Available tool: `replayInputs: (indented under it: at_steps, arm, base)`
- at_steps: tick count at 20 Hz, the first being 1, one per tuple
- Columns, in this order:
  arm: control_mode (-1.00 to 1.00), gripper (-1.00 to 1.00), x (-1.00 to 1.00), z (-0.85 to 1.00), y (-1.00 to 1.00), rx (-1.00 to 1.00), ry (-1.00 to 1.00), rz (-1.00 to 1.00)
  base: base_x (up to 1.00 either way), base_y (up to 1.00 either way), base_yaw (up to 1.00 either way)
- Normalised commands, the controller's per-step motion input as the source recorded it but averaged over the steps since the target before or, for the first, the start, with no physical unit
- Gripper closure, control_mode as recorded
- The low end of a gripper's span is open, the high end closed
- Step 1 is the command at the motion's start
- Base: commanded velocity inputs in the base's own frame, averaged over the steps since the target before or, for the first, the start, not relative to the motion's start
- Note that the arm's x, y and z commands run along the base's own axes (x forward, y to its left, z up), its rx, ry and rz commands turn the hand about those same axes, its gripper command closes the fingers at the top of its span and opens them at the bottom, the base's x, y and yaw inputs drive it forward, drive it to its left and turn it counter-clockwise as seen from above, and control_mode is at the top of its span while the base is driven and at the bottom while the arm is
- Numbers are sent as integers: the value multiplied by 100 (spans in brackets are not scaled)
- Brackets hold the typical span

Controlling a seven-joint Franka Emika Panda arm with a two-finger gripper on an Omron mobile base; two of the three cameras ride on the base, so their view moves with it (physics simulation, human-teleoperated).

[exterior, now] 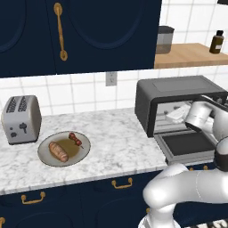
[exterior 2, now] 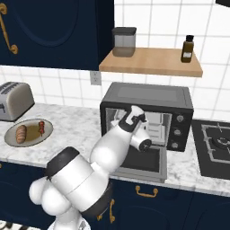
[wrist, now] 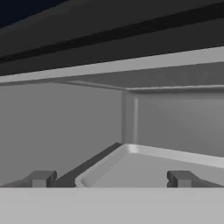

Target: Pick up the kebab skewer and baguette bread, and place them inside the toaster oven. Close the toaster oven door and start by setting the timer.

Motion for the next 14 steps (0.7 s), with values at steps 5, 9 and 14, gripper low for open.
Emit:
replayInputs:
  at_steps: [5,9,14]
  arm:
    - [-100,-100,37,-12,-20,0,0,0]
    - [-100,-100,23,-20,-17,0,0,0]
    - [-100,-100,0,-30,-10,0,0,0]
  base:
    - [0,0,0]
    - [0,0,0]
    - [0,0,0]
